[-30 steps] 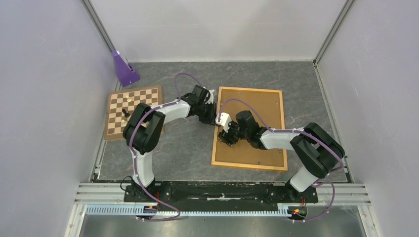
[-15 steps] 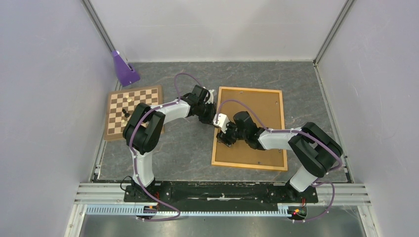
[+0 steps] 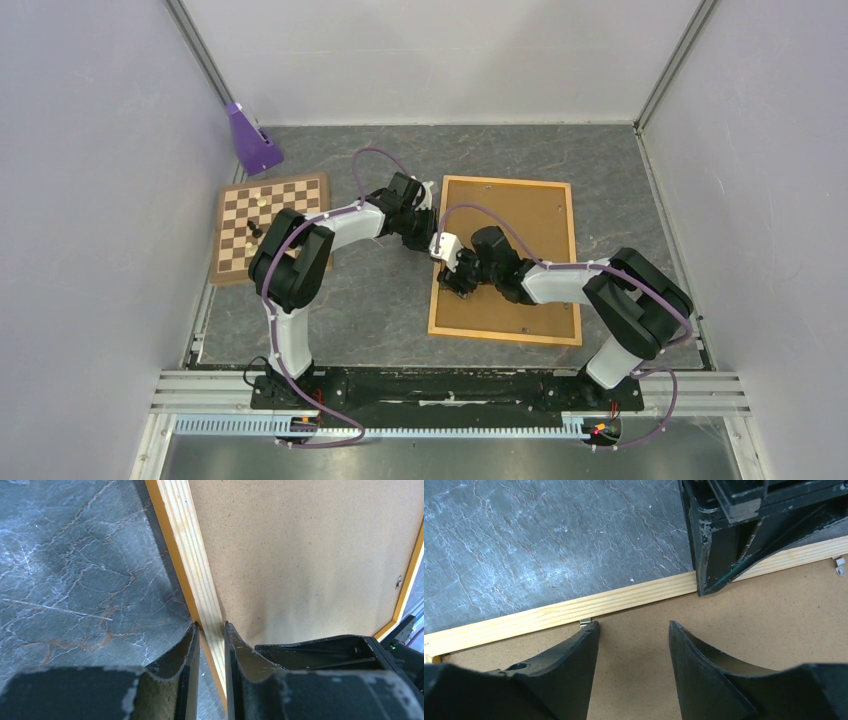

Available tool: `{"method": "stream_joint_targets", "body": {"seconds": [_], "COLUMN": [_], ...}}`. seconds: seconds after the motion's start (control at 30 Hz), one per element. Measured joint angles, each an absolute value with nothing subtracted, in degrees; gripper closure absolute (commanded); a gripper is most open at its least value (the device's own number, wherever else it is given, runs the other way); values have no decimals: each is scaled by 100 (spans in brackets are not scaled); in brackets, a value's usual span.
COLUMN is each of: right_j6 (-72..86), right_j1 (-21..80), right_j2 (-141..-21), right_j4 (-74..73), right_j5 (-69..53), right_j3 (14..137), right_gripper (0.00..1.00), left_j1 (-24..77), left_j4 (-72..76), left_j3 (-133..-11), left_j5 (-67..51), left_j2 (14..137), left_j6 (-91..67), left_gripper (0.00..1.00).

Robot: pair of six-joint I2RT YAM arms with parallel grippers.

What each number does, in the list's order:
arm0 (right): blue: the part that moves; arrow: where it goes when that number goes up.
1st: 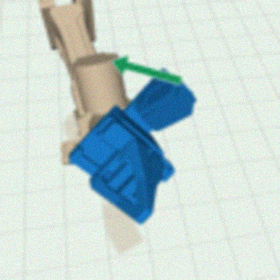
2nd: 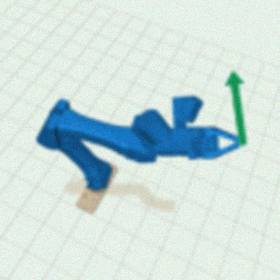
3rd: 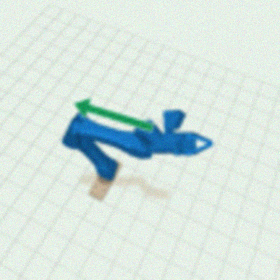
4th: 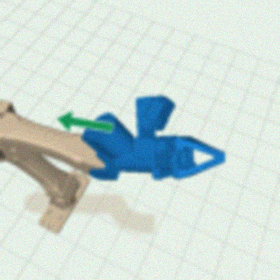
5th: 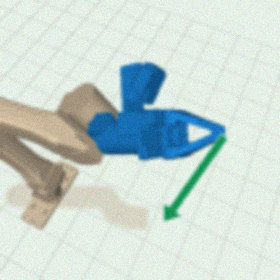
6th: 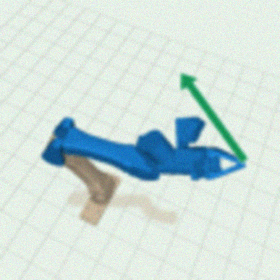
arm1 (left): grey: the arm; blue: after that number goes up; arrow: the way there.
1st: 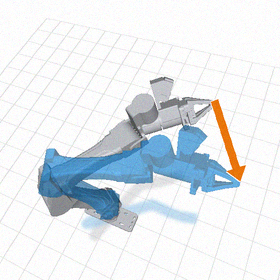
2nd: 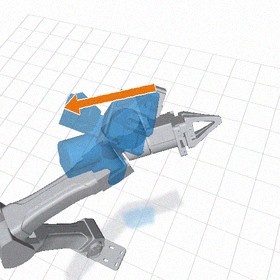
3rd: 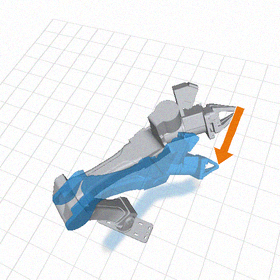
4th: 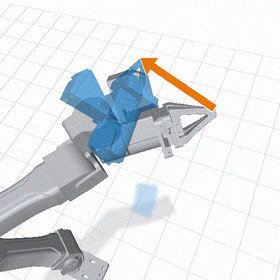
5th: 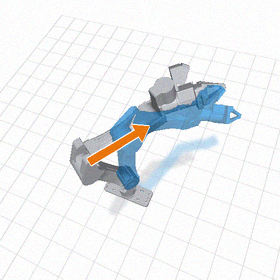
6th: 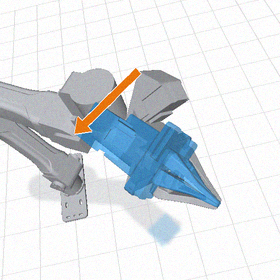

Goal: Put the photo into the frame
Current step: Install the photo frame at the center of the board.

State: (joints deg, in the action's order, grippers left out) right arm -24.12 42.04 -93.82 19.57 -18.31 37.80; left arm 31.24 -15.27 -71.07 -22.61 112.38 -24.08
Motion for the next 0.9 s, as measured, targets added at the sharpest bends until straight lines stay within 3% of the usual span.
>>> {"method": "stream_joint_targets", "body": {"seconds": [0.9], "right_j6": [-2412], "right_j1": [4119], "right_j2": [-9227], "right_j4": [1470], "right_j5": [-1380], "right_j3": [3922], "right_gripper": [44], "left_j1": [3122], "left_j4": [-1529], "left_j3": [-7107], "left_j5": [-2263], "left_j2": [11240], "left_j6": [-2408], "left_gripper": [98]}}
